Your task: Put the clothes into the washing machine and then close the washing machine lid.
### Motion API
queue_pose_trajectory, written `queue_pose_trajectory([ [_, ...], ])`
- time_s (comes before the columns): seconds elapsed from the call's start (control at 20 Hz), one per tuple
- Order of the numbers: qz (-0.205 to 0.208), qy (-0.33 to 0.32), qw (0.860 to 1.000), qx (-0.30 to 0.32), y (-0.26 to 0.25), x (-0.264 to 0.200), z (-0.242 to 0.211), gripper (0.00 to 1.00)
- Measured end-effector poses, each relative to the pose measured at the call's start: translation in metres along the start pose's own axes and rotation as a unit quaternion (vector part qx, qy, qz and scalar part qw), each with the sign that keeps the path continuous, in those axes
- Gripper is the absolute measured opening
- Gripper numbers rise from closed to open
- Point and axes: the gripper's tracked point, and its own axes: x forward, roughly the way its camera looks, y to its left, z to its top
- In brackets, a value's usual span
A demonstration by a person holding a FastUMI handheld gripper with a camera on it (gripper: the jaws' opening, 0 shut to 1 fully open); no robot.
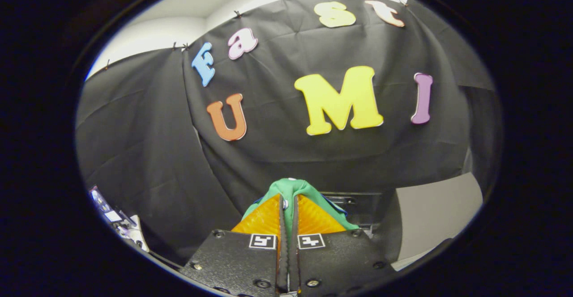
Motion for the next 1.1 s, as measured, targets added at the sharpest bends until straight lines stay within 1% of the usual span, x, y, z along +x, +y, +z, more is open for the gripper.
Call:
queue_pose_trajectory([
  [0.2, -0.003, 0.044, 0.999, -0.008, -0.003, 0.059, -0.033, 0.05],
  [0.3, 0.0, 0.071, 0.997, -0.001, -0.008, 0.088, -0.056, 0.05],
  [0.6, -0.02, 0.144, 0.989, 0.006, -0.038, 0.156, -0.118, 0.05],
  [0.85, -0.042, 0.204, 0.978, 0.012, -0.068, 0.191, -0.181, 0.05],
  [1.1, -0.064, 0.261, 0.963, 0.013, -0.092, 0.21, -0.239, 0.05],
])
